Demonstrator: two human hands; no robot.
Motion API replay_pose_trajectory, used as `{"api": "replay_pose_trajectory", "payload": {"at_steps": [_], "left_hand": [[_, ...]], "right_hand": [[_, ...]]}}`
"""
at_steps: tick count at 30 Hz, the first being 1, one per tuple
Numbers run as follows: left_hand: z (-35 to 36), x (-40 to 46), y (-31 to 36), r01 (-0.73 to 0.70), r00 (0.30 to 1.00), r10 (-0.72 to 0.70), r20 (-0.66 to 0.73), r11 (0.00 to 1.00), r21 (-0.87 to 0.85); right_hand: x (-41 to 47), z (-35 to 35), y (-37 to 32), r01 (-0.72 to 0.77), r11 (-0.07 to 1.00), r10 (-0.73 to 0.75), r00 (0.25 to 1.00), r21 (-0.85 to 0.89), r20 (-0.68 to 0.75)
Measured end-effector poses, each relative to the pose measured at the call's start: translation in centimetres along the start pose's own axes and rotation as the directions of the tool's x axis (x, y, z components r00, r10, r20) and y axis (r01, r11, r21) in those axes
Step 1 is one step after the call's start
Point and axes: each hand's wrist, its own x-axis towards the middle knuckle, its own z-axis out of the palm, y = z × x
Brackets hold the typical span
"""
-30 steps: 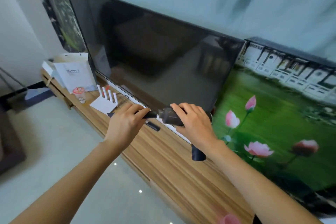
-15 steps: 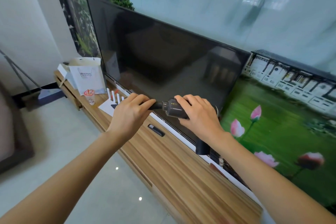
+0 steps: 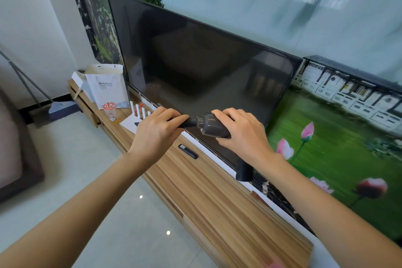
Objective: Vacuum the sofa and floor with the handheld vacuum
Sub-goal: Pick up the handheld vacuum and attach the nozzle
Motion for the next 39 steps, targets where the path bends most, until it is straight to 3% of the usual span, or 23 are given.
{"api": "replay_pose_trajectory", "payload": {"at_steps": [12, 39], "left_hand": [[-0.9, -1.0, -0.5, 0.000, 0.998, 0.002, 0.065, 1.000, -0.021], [-2.2, -2.0, -0.4, 0.064, 0.994, -0.054, 0.091, 0.992, -0.106]], "right_hand": [[-0.4, -0.4, -0.7, -0.021, 0.995, 0.012, 0.995, 0.094, 0.101], [-0.8, -0.7, -1.7, -0.003, 0.996, -0.003, 0.998, 0.093, 0.062]]}}
